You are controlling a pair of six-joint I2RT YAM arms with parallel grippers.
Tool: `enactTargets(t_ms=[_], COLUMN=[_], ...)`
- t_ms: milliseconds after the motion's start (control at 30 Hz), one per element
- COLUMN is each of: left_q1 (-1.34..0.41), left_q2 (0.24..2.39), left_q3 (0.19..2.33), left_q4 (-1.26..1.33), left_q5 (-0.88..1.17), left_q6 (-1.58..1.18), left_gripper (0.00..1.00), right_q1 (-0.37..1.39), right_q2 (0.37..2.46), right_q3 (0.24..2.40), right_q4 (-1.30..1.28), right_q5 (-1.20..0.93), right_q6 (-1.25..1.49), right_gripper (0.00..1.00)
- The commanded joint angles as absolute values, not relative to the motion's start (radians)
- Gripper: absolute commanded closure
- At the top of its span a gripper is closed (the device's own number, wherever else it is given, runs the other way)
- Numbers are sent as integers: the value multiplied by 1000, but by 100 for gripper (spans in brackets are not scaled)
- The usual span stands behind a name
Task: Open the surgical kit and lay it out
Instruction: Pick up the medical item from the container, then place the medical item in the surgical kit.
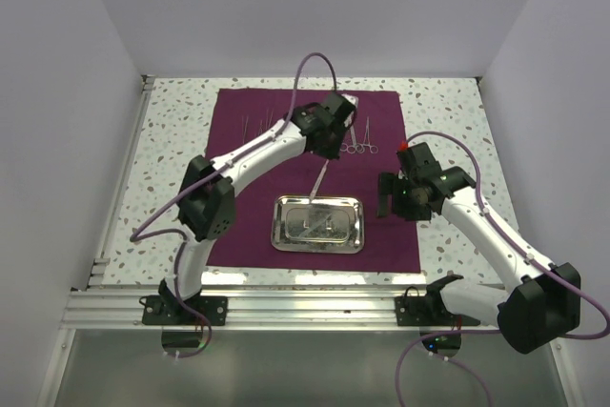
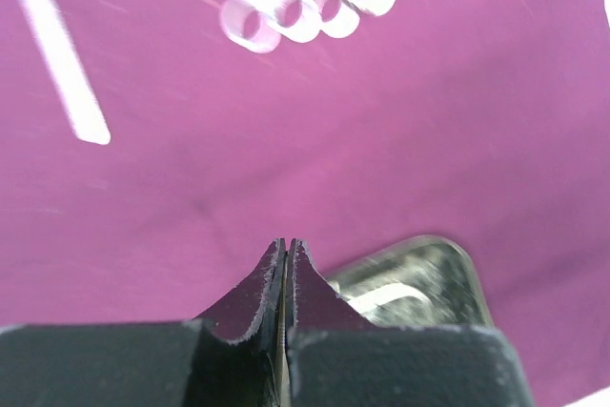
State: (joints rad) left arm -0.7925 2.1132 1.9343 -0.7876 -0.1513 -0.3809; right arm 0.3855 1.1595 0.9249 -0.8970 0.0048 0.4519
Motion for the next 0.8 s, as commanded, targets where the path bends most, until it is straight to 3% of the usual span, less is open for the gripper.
enactTargets(t_ms=[0,200,600,700,733,767], left_q1=[-700,-595,-474,-469,-468,-468], left_q2=[2126,2261,2474,2471,2465,2447], left_q3=[2037,2204,2308,2310,2310,2307], left_q4=[-809,-718,-486,-463,-463,-469], left_q5=[-196,-224,-184,-184,-184,-186], left_q6=[-333,-319,-321,-321,-319,-318], left_gripper=[100,100,100,78,51,34], right_q1=[390,400,406,410,411,410], right_q2=[1160,1173,1207,1210,1209,1209], right_q3=[922,917,937,945,943,942], right_q4=[-884,-876,-891,-890,-887,-879], right_q5=[-15,-18,-31,-29,-31,-32], right_q6=[436,440,449,453,456,459], right_gripper=[21,21,22,22,22,22])
